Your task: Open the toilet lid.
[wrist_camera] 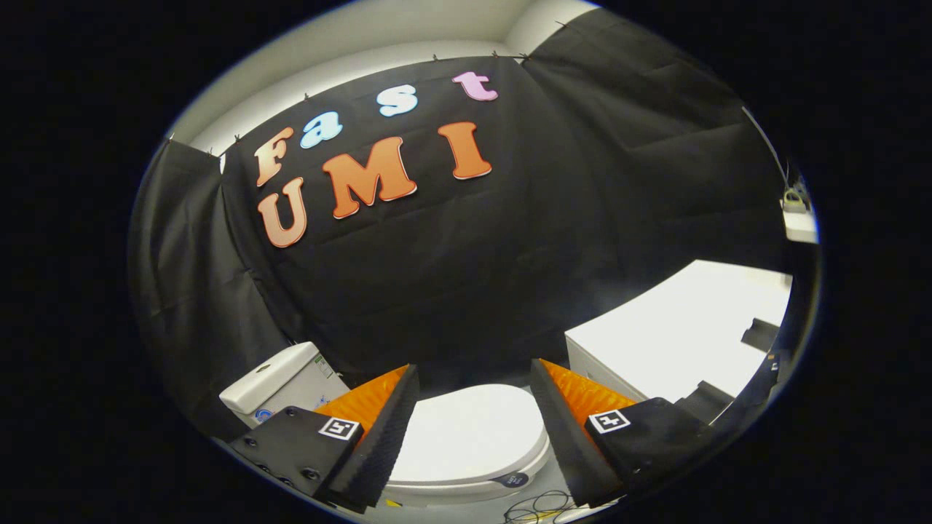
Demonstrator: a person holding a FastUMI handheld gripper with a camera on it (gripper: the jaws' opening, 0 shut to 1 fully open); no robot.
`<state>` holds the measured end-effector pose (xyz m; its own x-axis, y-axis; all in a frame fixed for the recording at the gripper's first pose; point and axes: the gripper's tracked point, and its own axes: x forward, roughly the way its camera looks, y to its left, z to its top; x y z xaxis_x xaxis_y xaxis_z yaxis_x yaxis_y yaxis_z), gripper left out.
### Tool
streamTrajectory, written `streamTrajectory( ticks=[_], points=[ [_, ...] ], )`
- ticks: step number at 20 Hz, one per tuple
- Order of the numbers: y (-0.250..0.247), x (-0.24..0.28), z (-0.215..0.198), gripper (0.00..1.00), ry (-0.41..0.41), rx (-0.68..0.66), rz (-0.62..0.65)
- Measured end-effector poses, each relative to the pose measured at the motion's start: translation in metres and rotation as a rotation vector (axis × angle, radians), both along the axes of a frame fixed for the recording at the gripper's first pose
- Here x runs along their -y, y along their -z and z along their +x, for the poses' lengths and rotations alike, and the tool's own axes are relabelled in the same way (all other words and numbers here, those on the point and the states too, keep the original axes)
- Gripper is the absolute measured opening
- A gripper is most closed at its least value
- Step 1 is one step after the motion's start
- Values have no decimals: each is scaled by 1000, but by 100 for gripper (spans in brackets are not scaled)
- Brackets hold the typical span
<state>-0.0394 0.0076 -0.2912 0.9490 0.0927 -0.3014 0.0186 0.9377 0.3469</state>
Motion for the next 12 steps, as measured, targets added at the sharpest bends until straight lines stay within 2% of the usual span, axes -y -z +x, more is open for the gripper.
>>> streamTrajectory(
  ticks=[7,12],
  points=[
    [114,7,-7,99,50,-165,102],
    [175,9,-16,99,88,-242,132]
  ],
)
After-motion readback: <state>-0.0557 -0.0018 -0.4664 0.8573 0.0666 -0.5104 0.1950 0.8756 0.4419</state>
